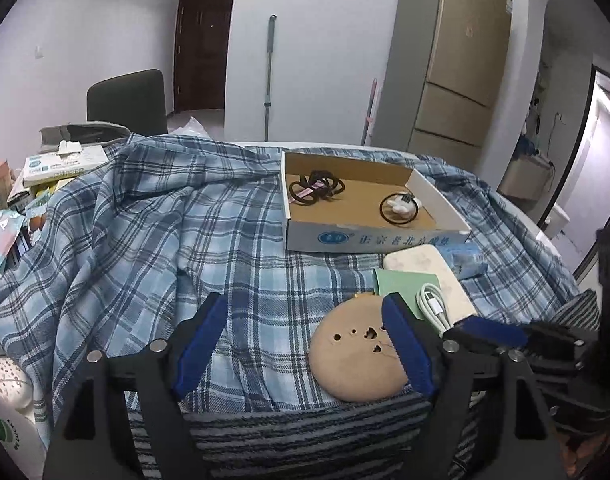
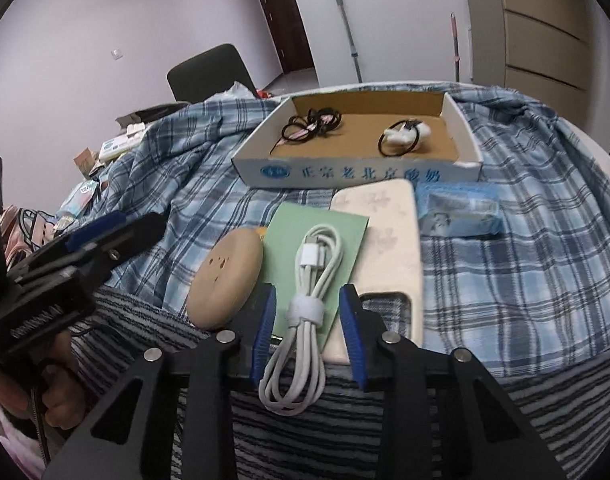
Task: Organize soft objects
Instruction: 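Move both grippers back to the items and grasp the white cable with the right gripper, then grasp the tan round cushion with the left gripper and lift it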
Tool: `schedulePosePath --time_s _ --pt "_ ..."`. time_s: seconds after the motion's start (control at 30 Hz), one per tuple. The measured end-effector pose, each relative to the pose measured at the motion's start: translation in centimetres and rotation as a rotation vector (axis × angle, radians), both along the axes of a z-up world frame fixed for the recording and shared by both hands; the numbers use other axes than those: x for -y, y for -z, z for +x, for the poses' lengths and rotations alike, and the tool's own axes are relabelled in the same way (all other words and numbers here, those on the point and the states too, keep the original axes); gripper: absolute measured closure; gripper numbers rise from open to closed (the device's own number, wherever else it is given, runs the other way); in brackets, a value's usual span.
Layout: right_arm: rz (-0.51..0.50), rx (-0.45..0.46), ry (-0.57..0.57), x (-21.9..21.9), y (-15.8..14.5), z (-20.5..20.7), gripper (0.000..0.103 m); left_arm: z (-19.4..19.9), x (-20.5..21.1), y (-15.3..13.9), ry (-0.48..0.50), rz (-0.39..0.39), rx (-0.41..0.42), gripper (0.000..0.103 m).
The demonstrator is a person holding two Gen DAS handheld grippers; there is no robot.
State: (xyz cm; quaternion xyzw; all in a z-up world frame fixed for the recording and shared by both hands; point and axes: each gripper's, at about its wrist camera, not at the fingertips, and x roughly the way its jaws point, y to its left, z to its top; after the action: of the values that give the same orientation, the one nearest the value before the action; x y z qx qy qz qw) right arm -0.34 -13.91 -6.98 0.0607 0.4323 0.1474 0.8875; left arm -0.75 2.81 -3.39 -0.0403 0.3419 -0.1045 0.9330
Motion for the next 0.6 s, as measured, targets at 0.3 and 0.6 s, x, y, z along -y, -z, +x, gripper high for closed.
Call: schedulePosePath --time_s 0.3,0.6 --pt "-0.037 0.059 0.015 -0.1 -0.4 -0.5 0.086 -0.2 0.0 -0.4 0.013 -0.008 0.002 0.02" --pt "-0.049 0.14 0.054 2.2 -2.5 -0.8 0.085 0.1 1.4 -0.2 0.102 0.018 -0.069 0.02"
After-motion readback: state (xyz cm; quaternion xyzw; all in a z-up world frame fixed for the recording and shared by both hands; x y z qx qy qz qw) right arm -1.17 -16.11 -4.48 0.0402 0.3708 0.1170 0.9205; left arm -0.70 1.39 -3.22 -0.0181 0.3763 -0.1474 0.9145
